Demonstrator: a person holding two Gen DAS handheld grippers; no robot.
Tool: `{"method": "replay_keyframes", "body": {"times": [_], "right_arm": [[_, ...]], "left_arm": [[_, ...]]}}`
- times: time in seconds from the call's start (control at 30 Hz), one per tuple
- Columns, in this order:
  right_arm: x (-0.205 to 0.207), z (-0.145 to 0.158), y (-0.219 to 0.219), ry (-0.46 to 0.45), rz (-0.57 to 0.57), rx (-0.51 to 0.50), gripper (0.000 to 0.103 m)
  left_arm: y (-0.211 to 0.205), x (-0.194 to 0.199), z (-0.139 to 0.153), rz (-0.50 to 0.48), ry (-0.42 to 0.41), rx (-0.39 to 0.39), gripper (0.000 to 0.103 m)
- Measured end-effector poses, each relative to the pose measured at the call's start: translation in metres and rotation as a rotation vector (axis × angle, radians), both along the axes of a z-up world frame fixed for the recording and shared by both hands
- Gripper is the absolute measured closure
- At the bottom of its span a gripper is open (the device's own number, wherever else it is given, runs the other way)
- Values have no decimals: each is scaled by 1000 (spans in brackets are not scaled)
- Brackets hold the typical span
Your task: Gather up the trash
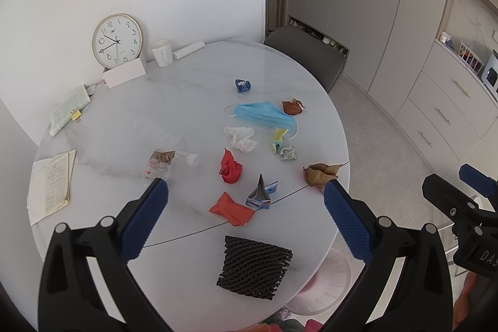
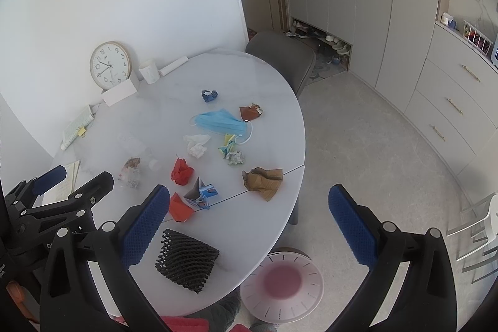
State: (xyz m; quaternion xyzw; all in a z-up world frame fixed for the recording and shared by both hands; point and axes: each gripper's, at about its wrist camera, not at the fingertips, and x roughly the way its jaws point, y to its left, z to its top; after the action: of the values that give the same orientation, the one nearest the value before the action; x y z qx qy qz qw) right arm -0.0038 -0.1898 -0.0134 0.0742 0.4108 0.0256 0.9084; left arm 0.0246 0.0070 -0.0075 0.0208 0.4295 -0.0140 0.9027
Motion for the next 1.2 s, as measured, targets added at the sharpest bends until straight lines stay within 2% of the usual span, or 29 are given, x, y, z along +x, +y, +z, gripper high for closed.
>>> {"method": "replay_keyframes", "body": {"times": [1.2], "right_arm": [[4,-7,2,19,5,-7,2]], "left_arm": [[0,6,-8,4,9,3,7]]}}
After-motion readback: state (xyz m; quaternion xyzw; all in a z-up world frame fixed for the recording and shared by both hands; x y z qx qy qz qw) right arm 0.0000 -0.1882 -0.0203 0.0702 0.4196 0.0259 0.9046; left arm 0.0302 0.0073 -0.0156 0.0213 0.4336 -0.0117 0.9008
